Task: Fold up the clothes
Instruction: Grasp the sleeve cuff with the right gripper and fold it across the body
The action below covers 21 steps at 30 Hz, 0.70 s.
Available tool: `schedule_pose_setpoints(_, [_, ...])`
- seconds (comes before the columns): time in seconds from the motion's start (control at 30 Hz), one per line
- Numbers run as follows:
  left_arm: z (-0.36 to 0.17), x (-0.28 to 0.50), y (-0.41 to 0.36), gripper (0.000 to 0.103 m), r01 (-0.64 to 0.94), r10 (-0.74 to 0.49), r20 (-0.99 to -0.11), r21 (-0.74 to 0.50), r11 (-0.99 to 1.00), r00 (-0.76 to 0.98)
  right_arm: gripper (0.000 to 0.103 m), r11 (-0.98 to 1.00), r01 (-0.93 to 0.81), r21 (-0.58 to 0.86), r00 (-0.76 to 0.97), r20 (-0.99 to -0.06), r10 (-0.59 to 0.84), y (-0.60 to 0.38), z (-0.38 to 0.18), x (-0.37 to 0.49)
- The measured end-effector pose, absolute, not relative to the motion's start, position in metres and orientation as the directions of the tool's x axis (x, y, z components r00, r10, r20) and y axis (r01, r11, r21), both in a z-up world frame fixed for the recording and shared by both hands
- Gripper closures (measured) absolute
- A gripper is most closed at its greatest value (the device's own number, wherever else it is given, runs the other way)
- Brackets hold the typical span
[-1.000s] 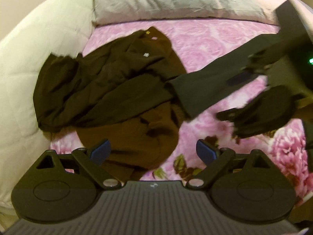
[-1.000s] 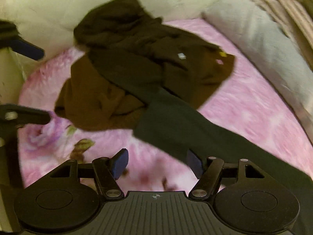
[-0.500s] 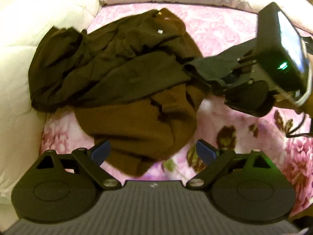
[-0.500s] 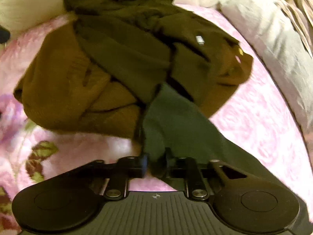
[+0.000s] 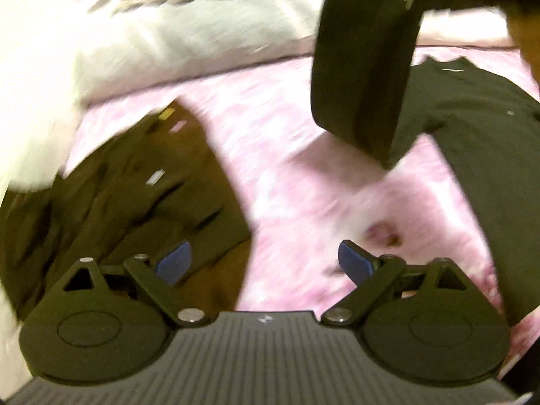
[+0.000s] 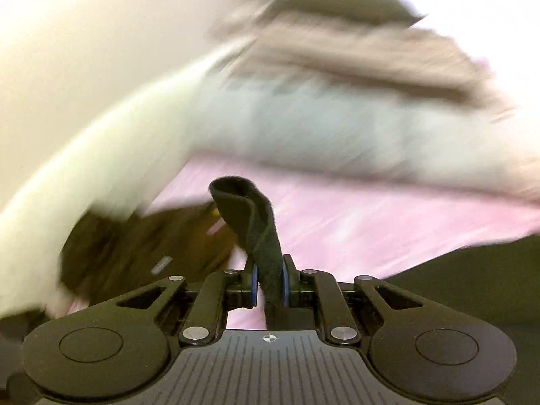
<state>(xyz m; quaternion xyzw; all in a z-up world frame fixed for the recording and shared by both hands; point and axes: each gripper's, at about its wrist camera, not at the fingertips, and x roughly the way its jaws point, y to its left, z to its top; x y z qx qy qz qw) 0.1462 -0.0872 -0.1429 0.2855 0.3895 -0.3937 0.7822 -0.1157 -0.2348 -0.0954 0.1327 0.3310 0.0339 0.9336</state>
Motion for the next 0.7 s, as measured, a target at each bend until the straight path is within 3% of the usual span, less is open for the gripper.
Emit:
schedule_pose_setpoints(0.13, [-0.135,0.111,-0.148,0.011,0.874,-0.435,-0.819,0.154,0.461,0.374,0.091,0.933,0.282,0.223,0.869,-0.472,-0.150,-0.375,-0.041,-0.195])
schedule_pose_setpoints(0.2, [-0.138,0.087,-0.179,0.011,0.882,-0.431,-0.825,0.160,0.444,0.367,0.091,0.885,0.414,0.212,0.844,-0.454,-0.286,-0.443,-0.042,-0.237])
schedule_pose_setpoints(0.27, [-0.142,0.062,-0.211,0.011,0.888,-0.420,-0.836,0.160,0.430,0.354,0.091,0.822,0.509,0.254,0.793,-0.510,-0.334,-0.502,-0.070,-0.268])
schedule_pose_setpoints(0.33, [-0.145,0.035,-0.239,0.011,0.897,-0.414,-0.844,0.160,0.411,0.341,0.091,0.768,0.571,0.290,0.745,-0.577,-0.336,-0.551,-0.105,-0.288])
schedule_pose_setpoints(0.53, [-0.148,-0.032,-0.314,0.011,0.917,-0.377,-0.875,0.159,0.367,0.302,0.091,0.704,0.565,0.431,0.711,-0.687,-0.150,-0.622,-0.197,-0.308])
schedule_pose_setpoints(0.6, [-0.144,-0.048,-0.331,0.011,0.930,-0.384,-0.877,0.165,0.328,0.291,0.091,0.694,0.545,0.470,0.721,-0.685,-0.102,-0.639,-0.200,-0.313])
schedule_pose_setpoints(0.7, [-0.144,-0.066,-0.350,0.011,0.947,-0.388,-0.878,0.185,0.264,0.280,0.091,0.704,0.479,0.525,0.788,-0.609,-0.083,-0.652,-0.184,-0.326])
